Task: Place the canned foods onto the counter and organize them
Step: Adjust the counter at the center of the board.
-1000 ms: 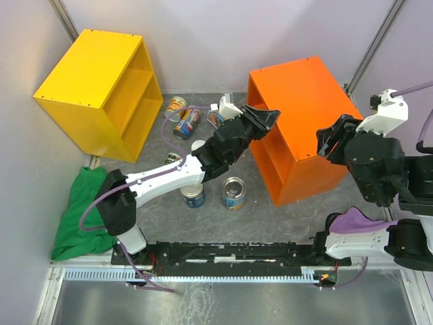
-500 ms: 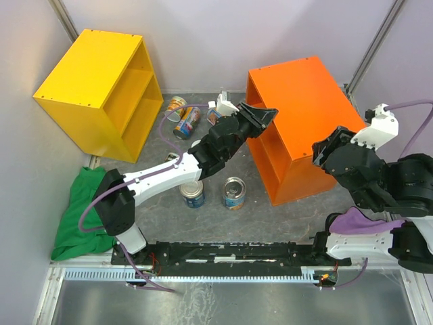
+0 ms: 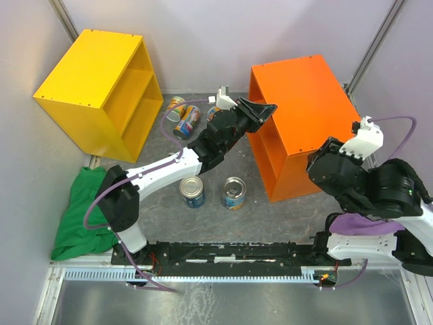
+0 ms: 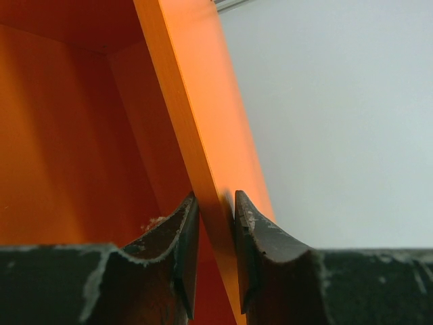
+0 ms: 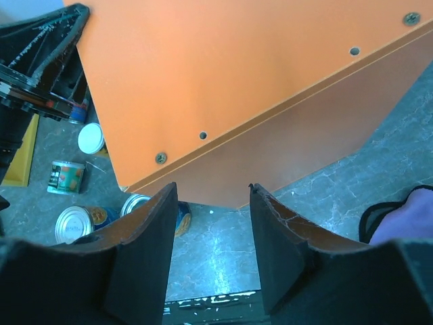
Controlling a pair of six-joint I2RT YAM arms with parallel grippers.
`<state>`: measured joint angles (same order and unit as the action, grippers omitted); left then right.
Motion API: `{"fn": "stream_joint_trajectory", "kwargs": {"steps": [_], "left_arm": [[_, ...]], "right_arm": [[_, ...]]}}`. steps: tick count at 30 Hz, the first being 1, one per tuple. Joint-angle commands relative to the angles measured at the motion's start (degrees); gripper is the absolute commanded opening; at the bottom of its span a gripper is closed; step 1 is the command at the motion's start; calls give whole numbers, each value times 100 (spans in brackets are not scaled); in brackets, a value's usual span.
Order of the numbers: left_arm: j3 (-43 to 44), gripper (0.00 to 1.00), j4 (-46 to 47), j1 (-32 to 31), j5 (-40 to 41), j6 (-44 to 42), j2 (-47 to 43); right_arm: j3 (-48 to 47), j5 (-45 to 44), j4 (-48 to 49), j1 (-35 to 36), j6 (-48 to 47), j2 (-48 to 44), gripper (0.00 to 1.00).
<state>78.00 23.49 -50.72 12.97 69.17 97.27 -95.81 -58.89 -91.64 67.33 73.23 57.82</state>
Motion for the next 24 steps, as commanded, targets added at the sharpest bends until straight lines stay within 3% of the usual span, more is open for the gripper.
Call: {"fn": "stream_joint_trajectory", "kwargs": {"steps": [1,7,14,24], "left_arm": [[-43,3,-433,197,346,-260,148],[-208,3,-489,261,322,-226,63],[-206,3,-602,280,355,-319,-45],[-221,3,-717,409,287,-322,-80]], "right_arm": [[-70,-64,-856,-27,89,317,54],[-495,110,-869,-231,-263,930,55],[268,475,-877,-506,146,392,55],[573,530,-876,-564,435,174,55]]}}
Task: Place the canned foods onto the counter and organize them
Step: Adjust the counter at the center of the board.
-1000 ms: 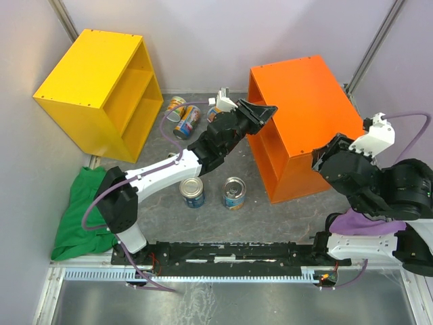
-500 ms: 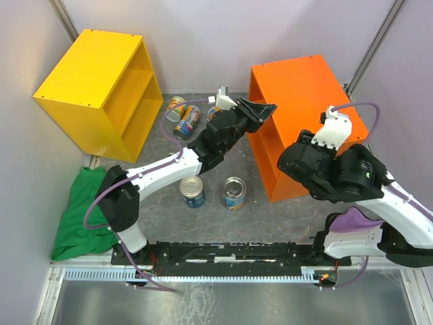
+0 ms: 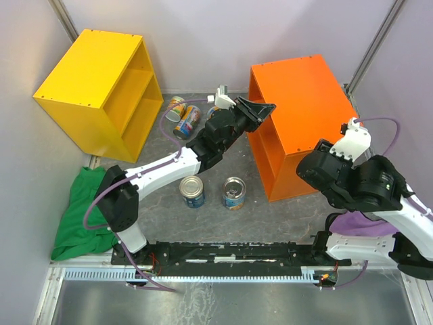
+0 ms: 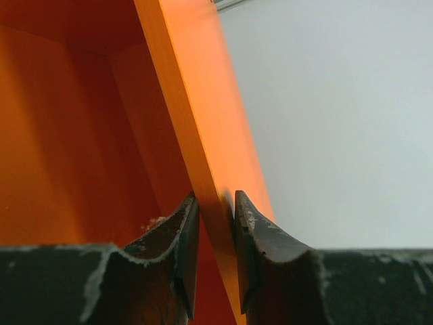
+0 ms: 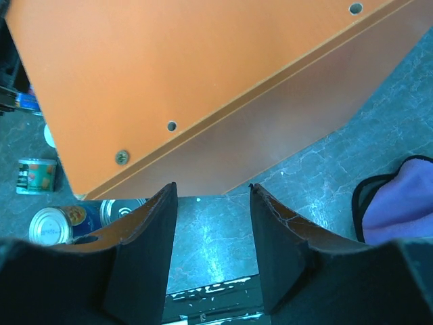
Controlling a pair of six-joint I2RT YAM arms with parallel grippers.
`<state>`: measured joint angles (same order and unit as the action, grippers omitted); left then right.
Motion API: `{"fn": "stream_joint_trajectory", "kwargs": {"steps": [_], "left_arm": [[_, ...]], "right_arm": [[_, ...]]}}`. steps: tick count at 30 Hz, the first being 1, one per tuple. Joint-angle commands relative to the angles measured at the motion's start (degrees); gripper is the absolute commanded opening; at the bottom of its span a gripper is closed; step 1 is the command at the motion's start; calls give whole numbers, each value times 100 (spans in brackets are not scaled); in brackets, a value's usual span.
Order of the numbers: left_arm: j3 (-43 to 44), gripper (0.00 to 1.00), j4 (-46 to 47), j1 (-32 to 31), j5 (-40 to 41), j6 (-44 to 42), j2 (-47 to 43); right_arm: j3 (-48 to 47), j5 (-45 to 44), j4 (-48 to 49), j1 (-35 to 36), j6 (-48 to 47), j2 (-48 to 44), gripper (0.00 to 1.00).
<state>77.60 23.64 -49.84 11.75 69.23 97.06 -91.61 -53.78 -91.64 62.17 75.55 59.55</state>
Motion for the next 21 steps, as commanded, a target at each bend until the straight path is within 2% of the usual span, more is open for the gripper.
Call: {"fn": "stream_joint_trajectory", "kwargs": {"steps": [1,5,8,16,21], "left_arm": [[-172,3,-729,329,388,-333,-64],[-177,3,-735,374,370,-351,-91],[-196,3,-729,404,338,-362,-112],[-362,3,-665,453,242,-347,-188],[-451,3,-531,449,84,-330,-164]], "right_arm": [[213,10,-874,-78,220,-15,55],[390,17,-791,-414,167,-145,55],[509,160,-328,-798,-258,-180,55],[929,1244,1146,-2542,-1829,-128,55],[1040,1831,1737,-3477,-2426,-3,55]]}}
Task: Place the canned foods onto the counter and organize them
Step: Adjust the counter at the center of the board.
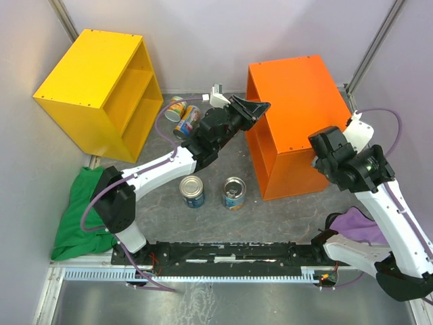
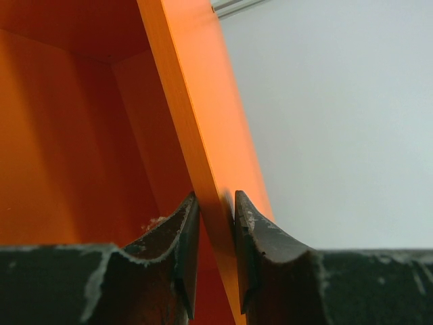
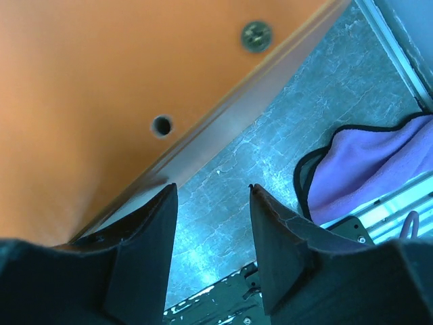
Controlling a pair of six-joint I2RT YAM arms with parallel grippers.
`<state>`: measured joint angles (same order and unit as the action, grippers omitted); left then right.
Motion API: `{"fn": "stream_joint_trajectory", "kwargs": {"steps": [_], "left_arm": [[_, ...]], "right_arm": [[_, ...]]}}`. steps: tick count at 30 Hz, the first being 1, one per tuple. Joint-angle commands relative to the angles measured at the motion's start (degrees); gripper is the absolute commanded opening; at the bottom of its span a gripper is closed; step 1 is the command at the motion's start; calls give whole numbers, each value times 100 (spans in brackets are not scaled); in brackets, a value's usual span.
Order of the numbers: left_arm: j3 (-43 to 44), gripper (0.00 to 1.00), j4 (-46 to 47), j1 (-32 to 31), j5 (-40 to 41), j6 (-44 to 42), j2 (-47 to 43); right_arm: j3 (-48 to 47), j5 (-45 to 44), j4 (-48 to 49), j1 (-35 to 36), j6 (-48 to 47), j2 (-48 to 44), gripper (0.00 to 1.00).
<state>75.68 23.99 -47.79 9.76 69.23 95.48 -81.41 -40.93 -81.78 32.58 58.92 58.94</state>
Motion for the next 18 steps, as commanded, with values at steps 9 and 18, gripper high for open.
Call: {"fn": "stream_joint_trajectory", "kwargs": {"steps": [9,18], "left_arm": [[-271,3,-342,183,-210,-306,197],[71,3,-424,100,-674,-439,461]], "right_arm": [[-112,1477,1481,-1893,-1485,477,54],[-364,2230,2068,-2603,-1787,997,54]]}}
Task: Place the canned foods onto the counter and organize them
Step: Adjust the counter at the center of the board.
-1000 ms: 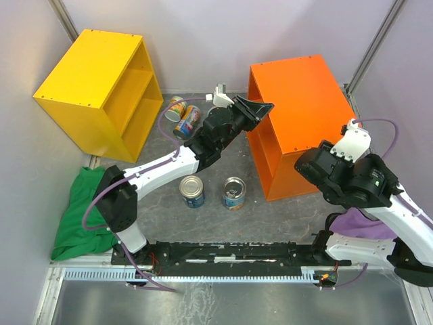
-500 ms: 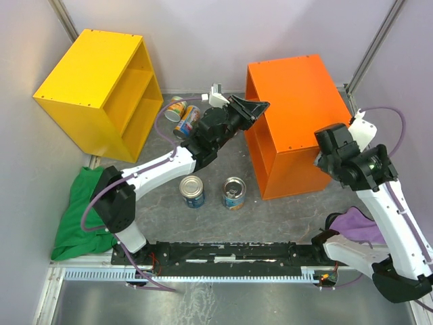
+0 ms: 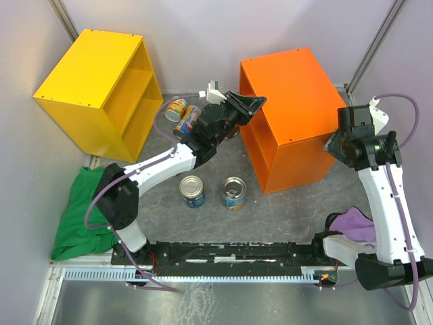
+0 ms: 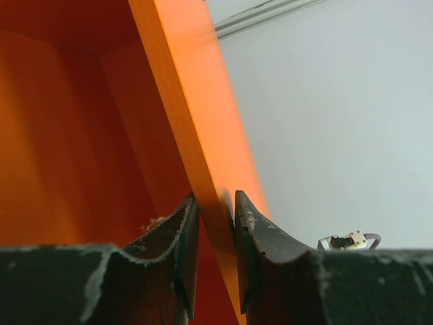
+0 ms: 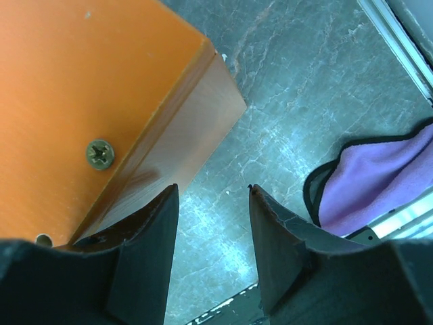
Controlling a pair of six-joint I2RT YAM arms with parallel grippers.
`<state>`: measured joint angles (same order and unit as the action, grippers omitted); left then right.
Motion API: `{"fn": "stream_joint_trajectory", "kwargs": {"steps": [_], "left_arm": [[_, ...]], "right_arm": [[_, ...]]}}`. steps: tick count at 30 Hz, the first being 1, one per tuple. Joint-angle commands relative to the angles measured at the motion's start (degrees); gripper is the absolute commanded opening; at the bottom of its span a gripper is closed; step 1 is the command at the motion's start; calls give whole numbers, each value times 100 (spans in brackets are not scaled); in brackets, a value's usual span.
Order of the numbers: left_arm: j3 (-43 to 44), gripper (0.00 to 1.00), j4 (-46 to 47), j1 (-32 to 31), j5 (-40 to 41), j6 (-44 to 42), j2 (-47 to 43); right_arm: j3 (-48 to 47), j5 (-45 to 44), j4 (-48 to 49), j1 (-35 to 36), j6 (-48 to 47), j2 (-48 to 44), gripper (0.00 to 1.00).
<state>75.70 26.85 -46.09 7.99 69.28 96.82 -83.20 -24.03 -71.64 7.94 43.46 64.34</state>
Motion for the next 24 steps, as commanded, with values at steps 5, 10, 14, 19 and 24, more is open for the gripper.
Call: {"fn": "stream_joint_trajectory", "kwargs": {"steps": [5,10,14,19,24], "left_arm": [[319,3,-808,-154,-670,-507,491],[583,3,-904,-285,-904,-562,718],[707,3,-1015,-463,-990,-675,802],[673,3,-1093,-756,-939,-766,772],[570,3,-1177,-997,-850,-824,672]], "right_arm": [[-482,759,1273,-297,-390,837,54],[-731,962,1412,-514,-478,1223,54],[-875,1146,1549,-712,-507,1482,55],[-1176,1344,1605,-820,-652,1819,55],[-1398,1456,1597,-824,-770,1999,55]]}}
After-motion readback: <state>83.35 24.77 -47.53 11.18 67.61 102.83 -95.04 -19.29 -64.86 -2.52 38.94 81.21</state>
